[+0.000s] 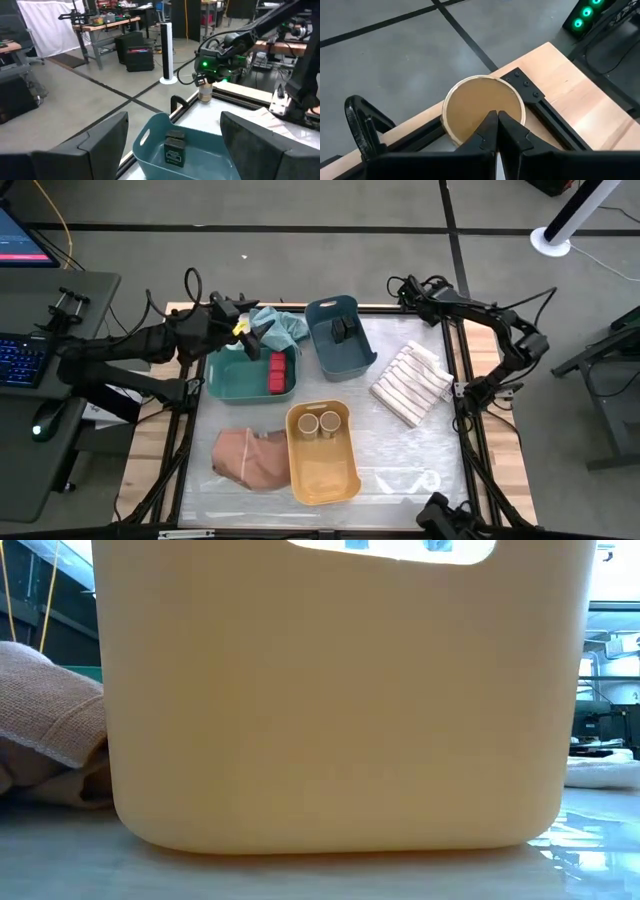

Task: Sort spices by type
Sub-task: Put the gold seasoning bottle into the orange bin

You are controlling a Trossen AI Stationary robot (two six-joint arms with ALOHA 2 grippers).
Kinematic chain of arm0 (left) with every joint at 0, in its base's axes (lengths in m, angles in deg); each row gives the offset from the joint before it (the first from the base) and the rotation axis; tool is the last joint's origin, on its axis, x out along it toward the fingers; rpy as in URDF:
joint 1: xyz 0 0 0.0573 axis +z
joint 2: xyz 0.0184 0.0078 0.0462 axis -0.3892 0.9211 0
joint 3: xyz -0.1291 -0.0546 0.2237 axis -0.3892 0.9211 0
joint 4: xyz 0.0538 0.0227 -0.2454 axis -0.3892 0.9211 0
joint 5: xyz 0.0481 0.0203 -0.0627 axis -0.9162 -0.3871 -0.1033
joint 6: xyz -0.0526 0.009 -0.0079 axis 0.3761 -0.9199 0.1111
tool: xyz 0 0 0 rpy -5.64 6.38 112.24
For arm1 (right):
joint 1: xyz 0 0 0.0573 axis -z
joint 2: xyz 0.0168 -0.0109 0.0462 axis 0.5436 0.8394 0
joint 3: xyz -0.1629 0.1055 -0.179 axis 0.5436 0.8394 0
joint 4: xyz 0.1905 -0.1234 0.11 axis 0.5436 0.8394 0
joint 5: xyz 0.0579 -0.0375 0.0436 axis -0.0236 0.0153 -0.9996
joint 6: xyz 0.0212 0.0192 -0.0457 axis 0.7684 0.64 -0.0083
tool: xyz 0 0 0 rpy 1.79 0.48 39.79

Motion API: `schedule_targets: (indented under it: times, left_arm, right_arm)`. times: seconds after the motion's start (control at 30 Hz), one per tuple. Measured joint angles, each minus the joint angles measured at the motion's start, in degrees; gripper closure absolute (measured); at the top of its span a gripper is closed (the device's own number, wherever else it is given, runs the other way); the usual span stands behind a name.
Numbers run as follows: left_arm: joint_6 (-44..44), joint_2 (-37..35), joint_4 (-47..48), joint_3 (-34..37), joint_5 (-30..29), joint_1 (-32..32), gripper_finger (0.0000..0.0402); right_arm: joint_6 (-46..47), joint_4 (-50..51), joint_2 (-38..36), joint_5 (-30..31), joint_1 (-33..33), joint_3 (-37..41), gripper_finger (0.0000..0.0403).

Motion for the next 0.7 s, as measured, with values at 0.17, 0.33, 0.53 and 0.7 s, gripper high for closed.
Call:
schedule_targets:
  times: [0.17,0.33,0.53,0.7]
  left_arm:
    - [-0.15,-0.02,1.62,0.0,0.19,0.0,0.0101]
    - [-0.14,-0.02,4.06,0.0,0.29,0.0,0.0101]
    - [-0.14,-0.02,5.29,0.0,0.29,-0.01,0.0101]
    - [-0.12,-0.04,6.99,-0.02,2.69,-0.02,0.0101]
  right_arm:
    - [-1.13,-1.14,1.09,-2.12,-1.73,-0.2,0.0402]
    - [-9.48,-5.08,0.97,-5.16,-7.0,-0.2,0.0403]
    - [-10.52,-4.85,0.59,-9.06,-12.54,-0.2,0.0403]
    - [-10.78,-5.11,0.56,-11.8,-18.69,-0.22,0.0403]
